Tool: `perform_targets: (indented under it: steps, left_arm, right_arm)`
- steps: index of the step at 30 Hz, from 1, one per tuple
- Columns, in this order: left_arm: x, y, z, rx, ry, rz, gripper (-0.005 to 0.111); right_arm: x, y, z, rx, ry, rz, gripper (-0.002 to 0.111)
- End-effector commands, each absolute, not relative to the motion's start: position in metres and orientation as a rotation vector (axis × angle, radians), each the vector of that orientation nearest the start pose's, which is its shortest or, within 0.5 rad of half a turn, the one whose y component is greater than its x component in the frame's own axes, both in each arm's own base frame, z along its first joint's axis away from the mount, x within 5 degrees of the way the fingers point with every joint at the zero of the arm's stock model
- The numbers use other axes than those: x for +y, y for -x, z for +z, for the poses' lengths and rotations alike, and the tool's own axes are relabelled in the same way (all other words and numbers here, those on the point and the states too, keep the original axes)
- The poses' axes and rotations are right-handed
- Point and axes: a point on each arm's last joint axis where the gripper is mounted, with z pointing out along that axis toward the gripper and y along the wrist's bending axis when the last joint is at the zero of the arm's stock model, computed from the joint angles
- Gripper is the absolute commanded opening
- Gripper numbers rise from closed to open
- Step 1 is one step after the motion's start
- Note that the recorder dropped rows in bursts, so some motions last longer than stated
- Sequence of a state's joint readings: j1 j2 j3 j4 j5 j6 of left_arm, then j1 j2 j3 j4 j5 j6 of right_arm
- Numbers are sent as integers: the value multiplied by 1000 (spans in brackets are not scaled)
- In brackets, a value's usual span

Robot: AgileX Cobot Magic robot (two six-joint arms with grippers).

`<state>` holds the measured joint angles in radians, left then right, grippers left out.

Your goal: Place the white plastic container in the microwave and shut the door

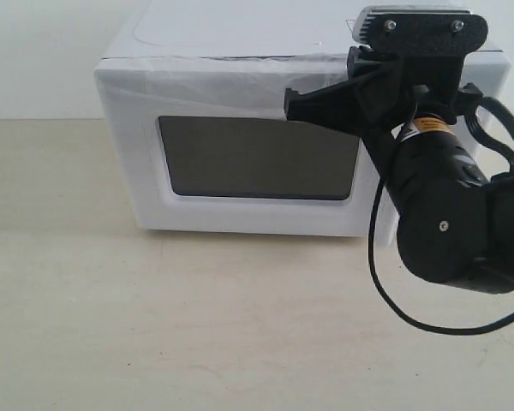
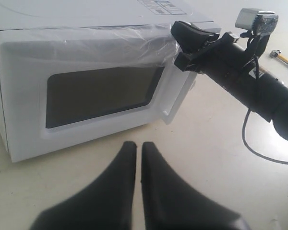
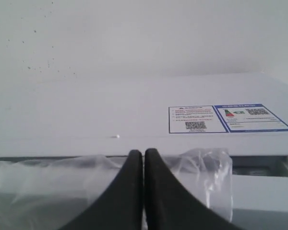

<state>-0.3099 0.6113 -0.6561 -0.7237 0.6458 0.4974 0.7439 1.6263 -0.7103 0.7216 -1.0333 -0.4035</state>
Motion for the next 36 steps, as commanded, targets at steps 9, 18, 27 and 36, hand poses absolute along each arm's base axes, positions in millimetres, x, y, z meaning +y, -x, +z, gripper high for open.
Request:
perform_targets:
  steps: [9,18,27,36]
  left_arm:
    - [-69,-99,339,1923,-463,-671,4]
    - [-70,-99,339,1925,-465,-672,4]
    - [-70,-99,339,1925,-465,-672,4]
    - [-70,-99,339,1924,-463,-676,4]
  right_arm:
    - [165,-280,227,1596,34,134,0]
    - [167,-280,230,1599,80,171,0]
    - [152,-212,240,1568,104,195,0]
    - [156,-224,220,1627,77,179,0]
